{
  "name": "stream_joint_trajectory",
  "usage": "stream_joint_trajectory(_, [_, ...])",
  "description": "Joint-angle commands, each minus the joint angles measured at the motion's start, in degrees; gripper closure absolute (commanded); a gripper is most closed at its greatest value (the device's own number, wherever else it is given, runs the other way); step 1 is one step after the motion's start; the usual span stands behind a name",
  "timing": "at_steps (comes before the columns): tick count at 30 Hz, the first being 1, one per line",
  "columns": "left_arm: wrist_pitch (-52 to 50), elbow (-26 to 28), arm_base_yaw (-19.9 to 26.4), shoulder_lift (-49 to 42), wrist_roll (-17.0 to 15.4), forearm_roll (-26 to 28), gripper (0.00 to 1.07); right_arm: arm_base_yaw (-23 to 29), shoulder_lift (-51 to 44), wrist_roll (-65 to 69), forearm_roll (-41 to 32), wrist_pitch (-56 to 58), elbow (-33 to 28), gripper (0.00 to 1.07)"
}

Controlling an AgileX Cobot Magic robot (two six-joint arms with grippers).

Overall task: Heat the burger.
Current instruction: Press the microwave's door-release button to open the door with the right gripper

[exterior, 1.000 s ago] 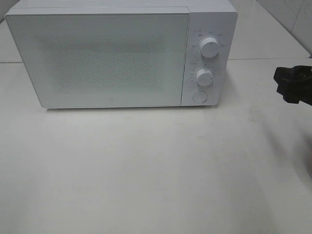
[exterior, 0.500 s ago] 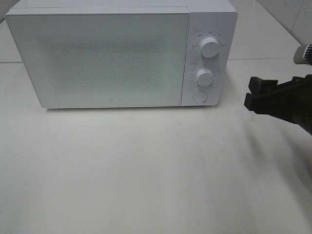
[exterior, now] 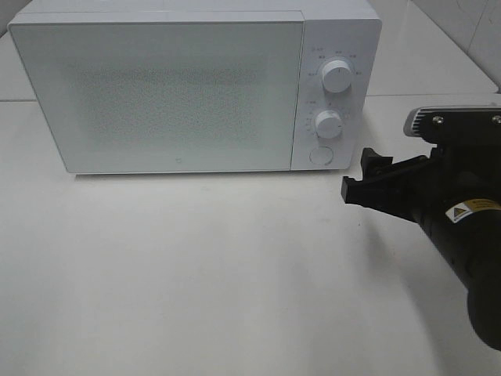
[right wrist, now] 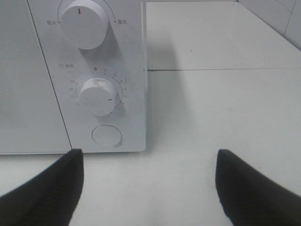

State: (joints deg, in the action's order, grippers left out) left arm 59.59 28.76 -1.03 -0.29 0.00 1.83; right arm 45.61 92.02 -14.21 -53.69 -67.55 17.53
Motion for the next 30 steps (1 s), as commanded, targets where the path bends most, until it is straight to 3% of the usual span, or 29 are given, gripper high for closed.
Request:
stream_joint_trajectory(1, [-0.17, -0.17, 0.29, -1.15, 0.0, 0.23, 0.17, 1.78, 2.18, -0.63, -2.12, -1.15, 2.18, 0.32])
stream_joint_trajectory(12, [-0.17, -0.17, 0.29, -1.15, 0.0, 0.23, 0.17, 2.75, 8.82, -0.63, -2.29, -0.63, 7.28, 0.32])
stream_joint_trajectory(22, [-0.17, -0.17, 0.29, -1.15, 0.0, 0.23, 0.17, 2.75, 9.4, 1.09, -2.01, -0.17, 7.33, 0.32])
stream_joint_trajectory(30, [-0.17, -0.17, 0.29, -1.15, 0.0, 0.23, 0.17, 2.75, 9.4, 21.2, -2.01, -0.11, 7.33, 0.32])
